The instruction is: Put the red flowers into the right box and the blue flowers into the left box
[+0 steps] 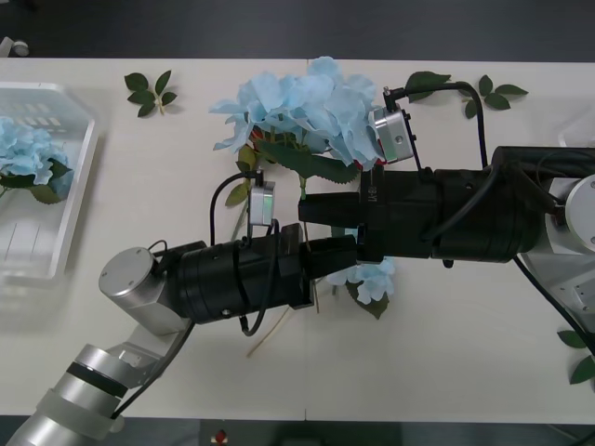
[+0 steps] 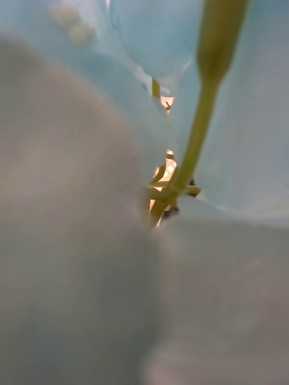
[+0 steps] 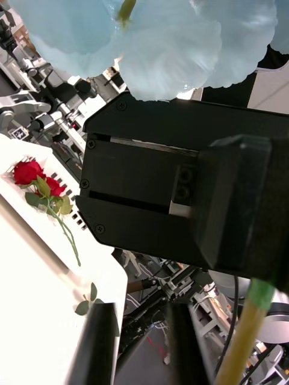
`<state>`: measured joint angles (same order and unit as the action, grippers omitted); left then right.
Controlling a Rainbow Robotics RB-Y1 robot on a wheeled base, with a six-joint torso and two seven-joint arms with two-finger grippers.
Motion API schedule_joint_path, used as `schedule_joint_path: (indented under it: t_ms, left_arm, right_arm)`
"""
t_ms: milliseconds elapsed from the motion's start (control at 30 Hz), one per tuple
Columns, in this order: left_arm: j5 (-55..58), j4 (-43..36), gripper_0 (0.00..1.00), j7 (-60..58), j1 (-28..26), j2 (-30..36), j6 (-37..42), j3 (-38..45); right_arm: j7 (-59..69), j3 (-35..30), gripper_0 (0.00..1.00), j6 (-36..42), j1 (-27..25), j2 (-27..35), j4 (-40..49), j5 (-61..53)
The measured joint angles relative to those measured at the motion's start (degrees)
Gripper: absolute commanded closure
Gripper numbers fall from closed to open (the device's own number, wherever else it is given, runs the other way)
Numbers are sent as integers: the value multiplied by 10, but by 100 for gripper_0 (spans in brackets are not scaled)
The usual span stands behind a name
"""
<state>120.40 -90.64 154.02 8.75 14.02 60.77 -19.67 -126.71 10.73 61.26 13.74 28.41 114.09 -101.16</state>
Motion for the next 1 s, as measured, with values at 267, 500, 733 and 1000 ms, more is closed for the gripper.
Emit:
schedule_joint_path:
  t_ms: [267,500,733,1000]
  left_arm:
    - [0,0,100,0,0,0,0,0]
    - [0,0,100,0,0,1,-1,0]
    - [17,0,100,0,0,28,-1,22]
    - [59,0,100,0,5,117,0,82]
  right_arm:
    - [0,0,100,0,0,0,0,2]
    - [0,0,0,0,0,0,0,2]
    - [10,0,0,0,0,0,0,2]
    - [15,0,0,0,0,0,0,2]
